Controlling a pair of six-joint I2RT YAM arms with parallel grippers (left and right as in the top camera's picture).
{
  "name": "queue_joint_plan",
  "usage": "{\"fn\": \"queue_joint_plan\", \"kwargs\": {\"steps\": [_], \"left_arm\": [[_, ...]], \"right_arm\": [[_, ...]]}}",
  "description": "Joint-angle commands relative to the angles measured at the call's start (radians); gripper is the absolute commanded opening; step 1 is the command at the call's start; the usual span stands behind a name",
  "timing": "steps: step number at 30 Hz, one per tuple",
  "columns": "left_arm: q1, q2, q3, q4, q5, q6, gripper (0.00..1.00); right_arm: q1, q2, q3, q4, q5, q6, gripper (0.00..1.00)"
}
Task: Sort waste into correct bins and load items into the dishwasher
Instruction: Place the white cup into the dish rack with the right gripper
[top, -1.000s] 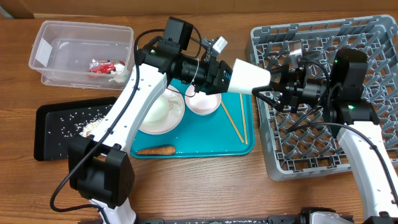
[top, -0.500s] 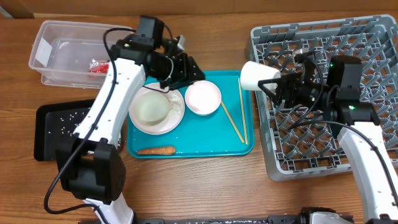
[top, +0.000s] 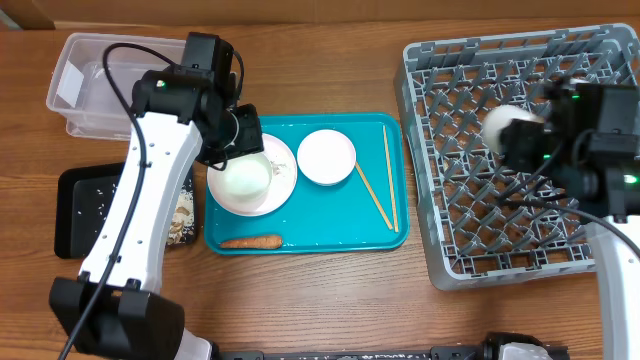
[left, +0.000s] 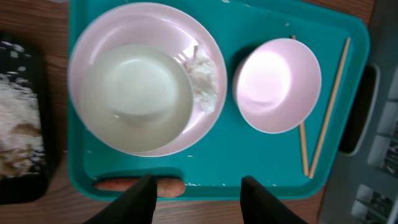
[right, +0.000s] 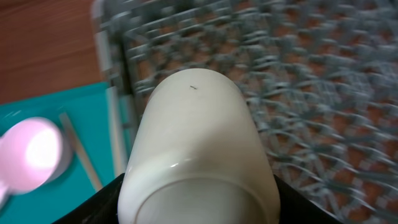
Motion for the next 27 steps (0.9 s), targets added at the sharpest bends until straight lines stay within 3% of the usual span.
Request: {"fn": "queue_joint_plan", "kwargs": {"steps": [1, 13, 27], "left_arm": [[0.003, -0.043, 0.018, -0.004, -0.106, 0.023, 0.46], [0.001, -0.045, 0.018, -0.007, -0.106, 0.023, 0.46], [0.001, -0.045, 0.018, -0.015, -0.106, 0.023, 0.47]], "right_arm": [[-0.111, -0.008, 0.03, -0.01, 0.163, 0.059, 0.39], [-0.532, 0.106, 0.03, -0.003, 0.171, 0.155, 0.39], [-0.578, 0.293, 0.03, 0.08, 0.172, 0.211, 0.39]]}}
